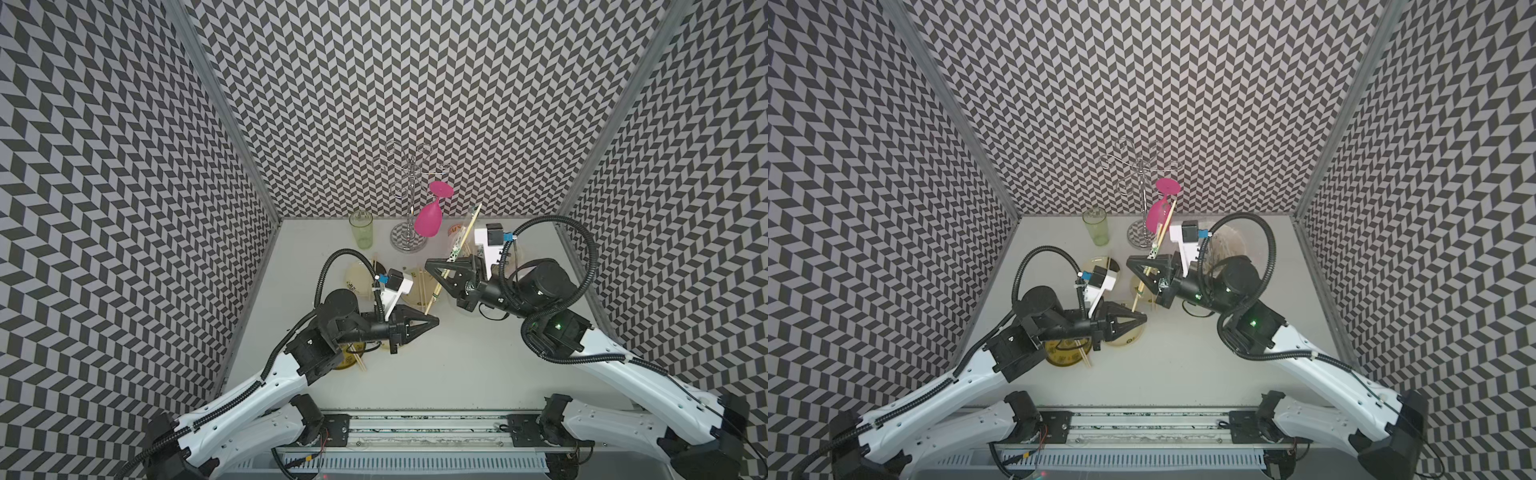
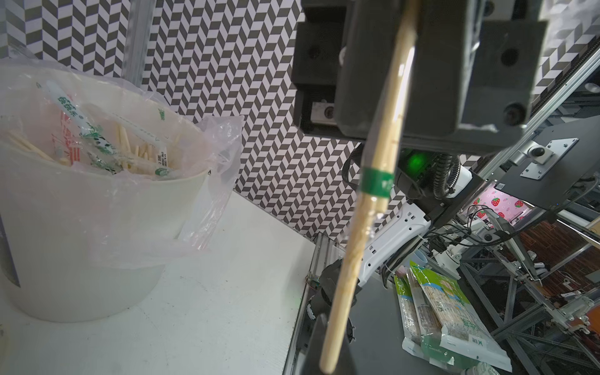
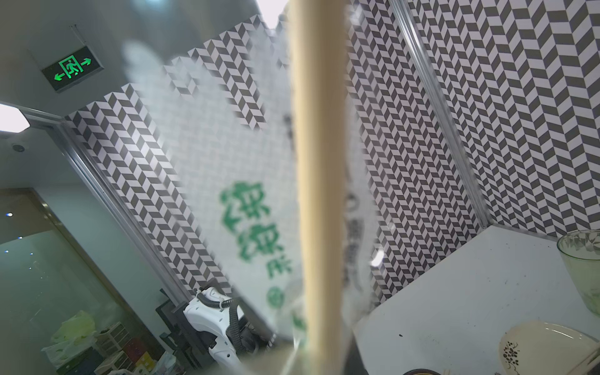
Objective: Remove the packaging of disposable chopsticks
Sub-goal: Adjust the chopstick.
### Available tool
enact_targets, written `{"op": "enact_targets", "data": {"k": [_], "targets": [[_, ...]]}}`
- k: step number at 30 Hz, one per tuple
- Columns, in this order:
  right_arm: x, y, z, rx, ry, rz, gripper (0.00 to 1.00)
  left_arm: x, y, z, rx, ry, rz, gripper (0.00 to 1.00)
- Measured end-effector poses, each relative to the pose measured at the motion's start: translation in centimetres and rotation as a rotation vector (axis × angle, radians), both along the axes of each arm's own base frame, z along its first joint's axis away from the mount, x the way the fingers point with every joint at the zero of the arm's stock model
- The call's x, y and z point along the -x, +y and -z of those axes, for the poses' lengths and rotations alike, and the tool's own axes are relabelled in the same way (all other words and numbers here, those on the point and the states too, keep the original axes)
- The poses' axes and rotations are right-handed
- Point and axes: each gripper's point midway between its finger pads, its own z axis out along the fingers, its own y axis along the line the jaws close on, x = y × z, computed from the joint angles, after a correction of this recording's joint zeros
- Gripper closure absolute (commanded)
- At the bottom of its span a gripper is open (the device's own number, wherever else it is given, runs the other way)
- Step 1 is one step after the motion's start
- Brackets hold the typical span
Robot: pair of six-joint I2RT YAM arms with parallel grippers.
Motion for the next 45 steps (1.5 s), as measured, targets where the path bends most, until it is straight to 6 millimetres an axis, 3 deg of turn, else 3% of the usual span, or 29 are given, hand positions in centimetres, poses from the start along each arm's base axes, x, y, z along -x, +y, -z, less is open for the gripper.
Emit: {"op": "enact_targets", "data": {"k": [7, 21, 23, 24, 27, 30, 33, 37, 42, 45], "targets": [[0.4, 0.9, 1.9, 0.026, 0.029, -0.011, 1.00, -0.1, 0.3, -0.6, 0.011, -0.005, -0.018, 1.00], [0.4, 1.2, 1.6, -0.013, 0.013, 0.018, 1.00, -0.7, 0.9, -1.2, 0.034, 0.018, -0.079, 1.00], [0.4, 1.3, 1.4, -0.020, 0.010, 0.022, 1.00, -0.8, 1.1, -1.4, 0.040, 0.016, -0.088, 0.67], [0.5, 1.4, 1.6, -0.011, 0.018, 0.018, 1.00, -1.1, 1.2, -1.6, 0.047, 0.005, -0.106, 0.57], [1.0, 2.3, 4.0, 0.098, 0.071, 0.018, 1.00, -2.2, 1.6, -2.7, 0.036, -0.041, -0.177, 0.37], [0.3, 1.9, 4.0, 0.183, 0.064, 0.095, 1.00, -3.4, 2.5, -2.9, -0.013, -0.061, -0.261, 0.27], [-0.8, 1.1, 3.9, 0.280, 0.042, 0.179, 1.00, -3.5, 3.7, -5.4, 0.002, -0.123, -0.316, 0.26], [-1.4, 0.5, 5.7, 0.397, 0.022, 0.226, 1.00, -3.0, 5.0, -10.3, 0.066, -0.214, -0.357, 0.25], [-1.4, 0.3, 8.0, 0.496, 0.022, 0.226, 1.00, -3.3, 4.8, -14.7, 0.126, -0.262, -0.367, 0.28], [-1.3, 0.2, 8.6, 0.525, 0.017, 0.226, 1.00, -3.9, 4.0, -16.0, 0.145, -0.254, -0.359, 0.28]]}}
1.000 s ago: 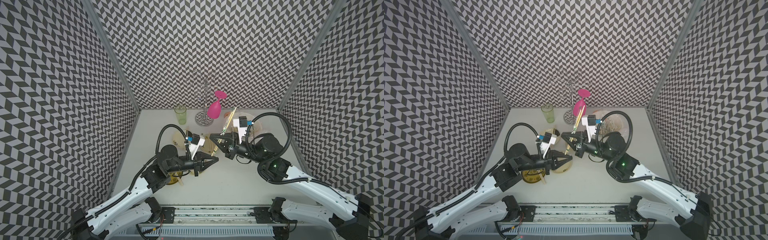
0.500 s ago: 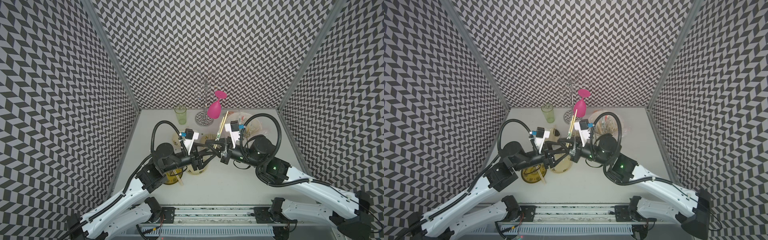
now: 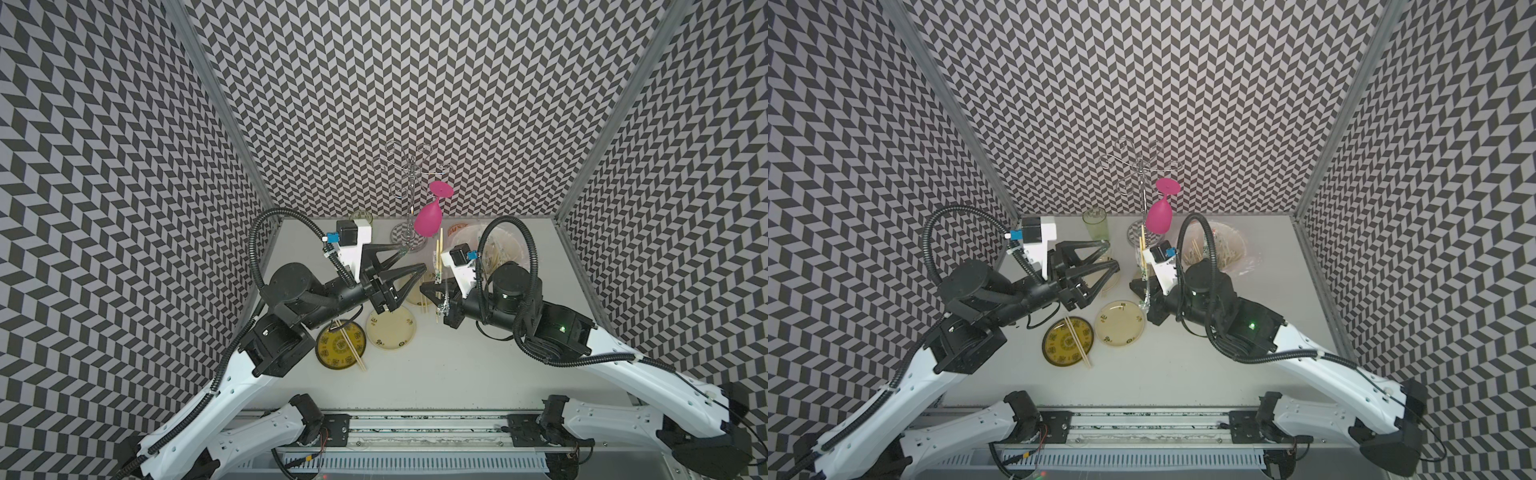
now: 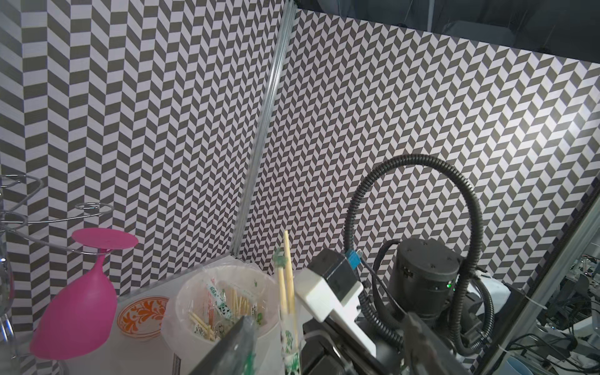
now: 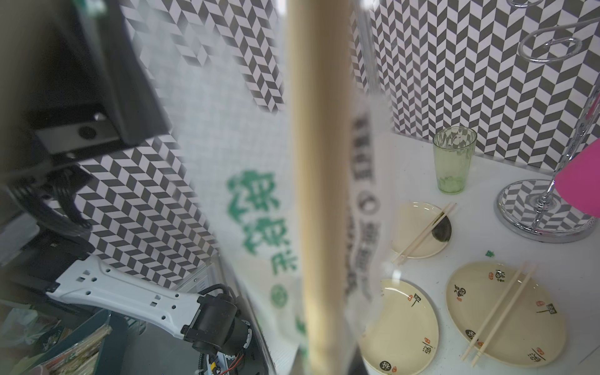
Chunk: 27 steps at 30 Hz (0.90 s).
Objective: Remove the packaging of disposable chopsticks
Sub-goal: Adjust the chopstick.
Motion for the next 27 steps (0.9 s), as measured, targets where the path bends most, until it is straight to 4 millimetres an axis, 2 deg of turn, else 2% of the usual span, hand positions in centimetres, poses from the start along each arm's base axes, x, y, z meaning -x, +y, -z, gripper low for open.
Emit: {"op": "enact_targets", "data": {"k": [3, 7, 8, 12, 14, 18, 19, 20, 21, 22, 25, 27], "targets": [[0.2, 0.1, 0.6, 0.027, -0.002, -0.007, 1.00, -1.1, -1.3, 0.7, -0.012, 0.043, 0.010, 0.28], [0.3, 0.4, 1.5, 0.061, -0.001, -0.017, 1.00, -2.1, -2.3, 2.4, -0.044, 0.107, 0.010, 0.36], [0.4, 0.5, 1.6, 0.066, 0.001, -0.018, 1.00, -2.2, -2.3, 2.5, -0.046, 0.113, 0.007, 0.40], [0.7, 0.6, 1.7, 0.070, 0.002, -0.028, 1.00, -2.1, -1.7, 2.1, -0.028, 0.122, -0.008, 0.75], [0.8, 0.7, 1.6, 0.069, 0.002, -0.032, 1.00, -2.0, -1.3, 1.8, -0.021, 0.116, -0.016, 0.83], [1.0, 0.8, 1.6, 0.069, 0.002, -0.038, 1.00, -1.9, -1.0, 1.5, -0.013, 0.112, -0.022, 0.82], [1.1, 0.8, 1.6, 0.068, 0.001, -0.039, 1.00, -1.9, -1.0, 1.5, -0.013, 0.112, -0.024, 0.71], [1.1, 0.9, 1.6, 0.067, 0.001, -0.041, 1.00, -2.0, -1.0, 1.6, -0.012, 0.116, -0.027, 0.52], [1.1, 0.9, 1.6, 0.067, 0.000, -0.039, 1.00, -2.0, -1.0, 1.6, -0.013, 0.120, -0.029, 0.41], [1.2, 0.9, 1.6, 0.068, -0.001, -0.039, 1.00, -2.1, -1.0, 1.7, -0.015, 0.124, -0.031, 0.37], [1.2, 0.9, 1.6, 0.069, -0.002, -0.037, 1.00, -2.3, -0.9, 2.1, -0.011, 0.144, -0.037, 0.35], [1.3, 0.9, 1.6, 0.068, -0.003, -0.039, 1.00, -2.4, -0.9, 2.4, -0.015, 0.151, -0.043, 0.43]]}}
